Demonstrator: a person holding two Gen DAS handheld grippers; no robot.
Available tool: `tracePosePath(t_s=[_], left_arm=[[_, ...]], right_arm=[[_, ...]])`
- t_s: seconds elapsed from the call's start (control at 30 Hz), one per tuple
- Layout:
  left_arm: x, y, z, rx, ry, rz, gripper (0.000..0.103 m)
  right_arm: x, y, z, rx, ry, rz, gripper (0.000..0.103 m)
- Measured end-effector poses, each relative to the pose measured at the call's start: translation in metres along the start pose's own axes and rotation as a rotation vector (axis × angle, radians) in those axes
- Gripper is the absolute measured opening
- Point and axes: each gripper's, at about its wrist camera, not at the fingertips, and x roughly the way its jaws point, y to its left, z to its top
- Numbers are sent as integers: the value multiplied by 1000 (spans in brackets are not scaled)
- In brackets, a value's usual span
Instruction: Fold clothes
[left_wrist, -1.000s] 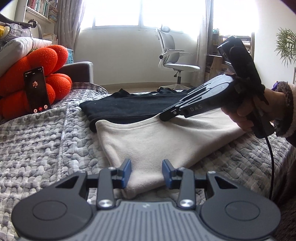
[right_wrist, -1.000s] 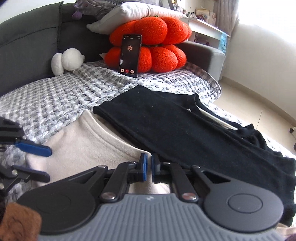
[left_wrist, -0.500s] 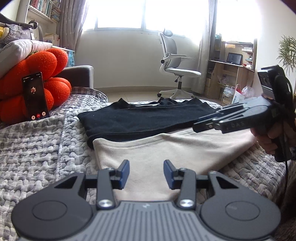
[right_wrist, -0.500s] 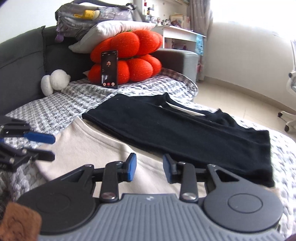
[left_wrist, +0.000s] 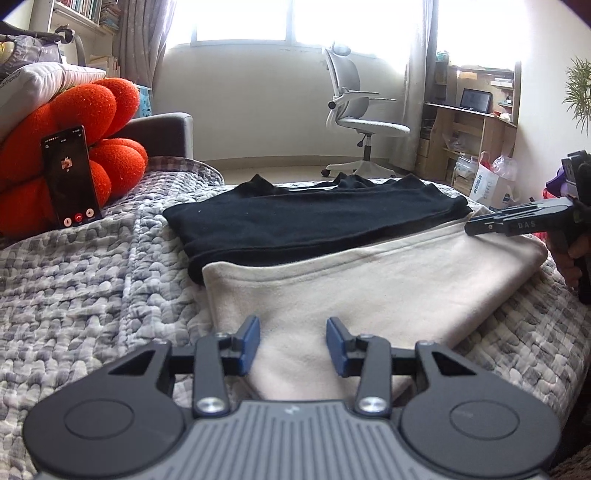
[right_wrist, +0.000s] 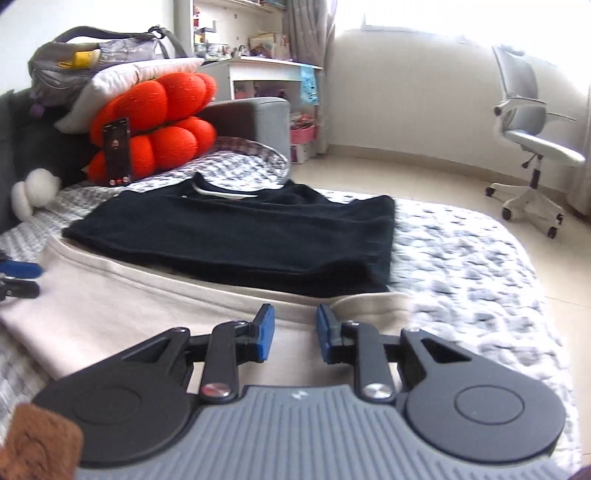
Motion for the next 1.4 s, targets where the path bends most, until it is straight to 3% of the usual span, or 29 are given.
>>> tracePosePath(t_s=[0.13,0.3,0.43,0.53,0.77,1.0,1.13,1.3,1.4], left_arm=[[-5,-4,9,-16,-26,-18,41],[14,-4,17,-12,-6,5,41],[19,8,12,-46,4,6,41],[16,14,12,-67,4,6,40],[-3,12,13,-75,-10,8,41],[-11,10,3,-56,52,71,41],[-28,12,9,-92,72,84,41],[-51,11,22,-154,100,68,42],[-60,19,25,-270,149,22,42]], right_arm=[[-17,6,1,-5,-41,-18,35],[-10,11,2,-41,-35,-32,35],[1,-8,-2,6,3,-88,35],[-8,-23,-1,88,-7,-60,33],[-34,-17,0,87,-34,-32,36],[-43,-14,-12,78,34,-40,36],[-61,-17,-9,121,36,-28,36],[-85,-14,3,160,48,-26,44],[-95,-18,6,221,95,-28,44]])
